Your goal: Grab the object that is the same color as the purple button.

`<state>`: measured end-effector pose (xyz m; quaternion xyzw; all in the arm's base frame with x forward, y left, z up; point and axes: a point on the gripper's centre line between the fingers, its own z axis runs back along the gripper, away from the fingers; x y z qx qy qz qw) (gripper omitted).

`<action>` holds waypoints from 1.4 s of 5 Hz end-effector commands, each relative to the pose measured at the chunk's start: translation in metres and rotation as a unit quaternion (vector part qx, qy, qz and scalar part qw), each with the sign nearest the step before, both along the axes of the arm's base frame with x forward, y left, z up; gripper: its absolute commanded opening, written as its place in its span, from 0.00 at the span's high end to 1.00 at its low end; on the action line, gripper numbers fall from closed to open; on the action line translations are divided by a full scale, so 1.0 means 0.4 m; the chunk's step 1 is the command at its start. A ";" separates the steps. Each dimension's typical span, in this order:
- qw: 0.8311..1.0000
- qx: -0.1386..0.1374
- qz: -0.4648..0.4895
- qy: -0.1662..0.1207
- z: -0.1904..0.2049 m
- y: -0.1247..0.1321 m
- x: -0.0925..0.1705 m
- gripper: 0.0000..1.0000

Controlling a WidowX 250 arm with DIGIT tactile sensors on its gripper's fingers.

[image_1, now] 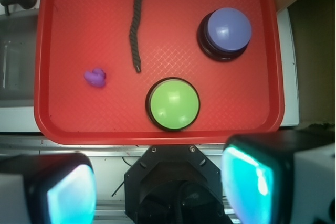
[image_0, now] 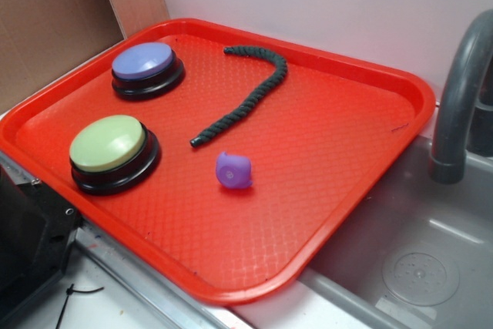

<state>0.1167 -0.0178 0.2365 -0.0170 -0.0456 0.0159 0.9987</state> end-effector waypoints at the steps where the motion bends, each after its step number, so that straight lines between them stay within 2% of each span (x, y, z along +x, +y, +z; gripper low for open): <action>1: 1.000 0.000 0.000 0.000 0.000 0.000 0.000 0.00; 2: 1.000 -0.017 0.013 0.009 -0.029 -0.005 0.027 0.00; 3: 0.999 -0.030 -0.024 0.026 -0.098 -0.026 0.081 0.00; 4: 0.998 -0.031 -0.059 0.018 -0.182 -0.058 0.116 0.00; 5: 0.995 -0.047 -0.087 0.007 -0.248 -0.081 0.143 0.00; 6: 0.994 -0.029 -0.101 -0.009 -0.324 -0.110 0.175 0.00; 7: 0.988 -0.048 -0.149 -0.003 -0.376 -0.152 0.187 0.00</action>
